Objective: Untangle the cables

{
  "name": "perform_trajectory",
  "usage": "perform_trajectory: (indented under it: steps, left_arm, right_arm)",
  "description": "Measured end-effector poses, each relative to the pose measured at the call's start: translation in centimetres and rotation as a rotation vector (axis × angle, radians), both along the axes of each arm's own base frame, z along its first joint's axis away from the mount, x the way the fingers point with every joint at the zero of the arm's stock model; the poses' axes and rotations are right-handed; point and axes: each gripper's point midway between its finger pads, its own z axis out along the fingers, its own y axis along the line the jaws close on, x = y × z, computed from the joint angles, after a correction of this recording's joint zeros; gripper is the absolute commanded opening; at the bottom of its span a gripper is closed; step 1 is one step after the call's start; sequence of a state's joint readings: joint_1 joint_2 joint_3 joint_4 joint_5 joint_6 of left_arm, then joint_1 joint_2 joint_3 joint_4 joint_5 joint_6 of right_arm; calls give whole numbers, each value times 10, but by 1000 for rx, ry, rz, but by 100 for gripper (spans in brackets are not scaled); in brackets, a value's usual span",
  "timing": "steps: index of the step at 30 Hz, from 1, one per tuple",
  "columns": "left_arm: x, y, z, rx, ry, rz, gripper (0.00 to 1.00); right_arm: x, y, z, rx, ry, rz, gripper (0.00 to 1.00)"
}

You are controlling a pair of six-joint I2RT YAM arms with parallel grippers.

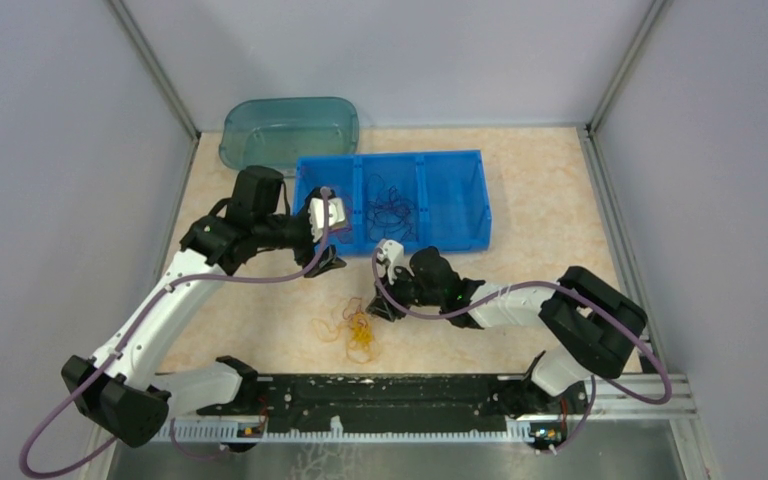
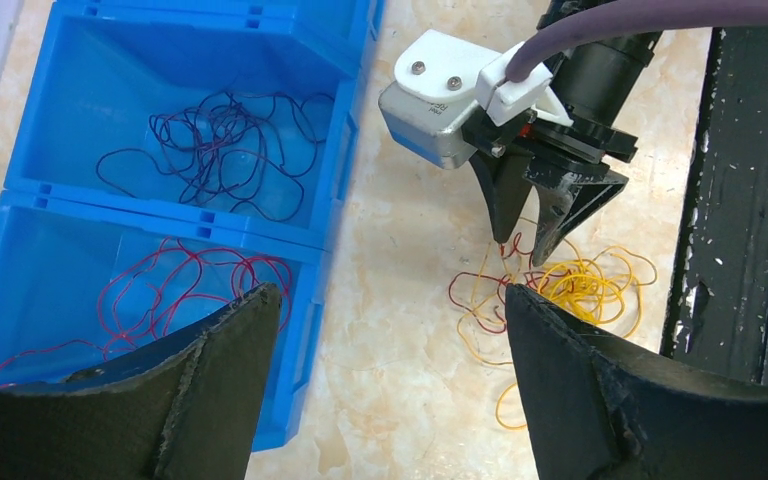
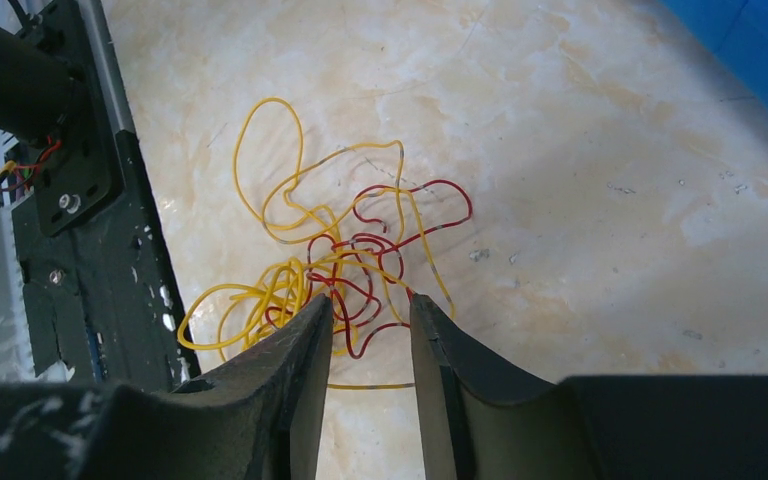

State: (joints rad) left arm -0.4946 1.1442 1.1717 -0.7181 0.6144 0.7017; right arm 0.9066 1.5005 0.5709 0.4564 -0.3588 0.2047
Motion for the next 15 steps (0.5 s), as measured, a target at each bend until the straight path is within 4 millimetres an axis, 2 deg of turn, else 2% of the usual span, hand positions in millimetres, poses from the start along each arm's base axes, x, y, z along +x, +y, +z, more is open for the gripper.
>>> perform_trajectory:
  steps: [3, 9, 10, 13, 15]
  left_arm:
    - [-1, -1, 0, -4, 1, -8, 88]
    - [-1, -4, 4, -15, 0, -23, 87]
    - [-1, -4, 5, -17, -1, -24, 87]
    - [0, -6, 7, -22, -3, -28, 88]
    - [-1, -6, 7, -23, -3, -30, 89]
  right_arm:
    - [0, 0, 0, -1, -5, 6, 38]
    - [0, -1, -2, -12, -20, 15, 31]
    - [0, -1, -2, -11, -20, 16, 27]
    - [-1, 0, -1, -7, -20, 20, 2]
    - [0, 0, 0, -2, -25, 22, 0]
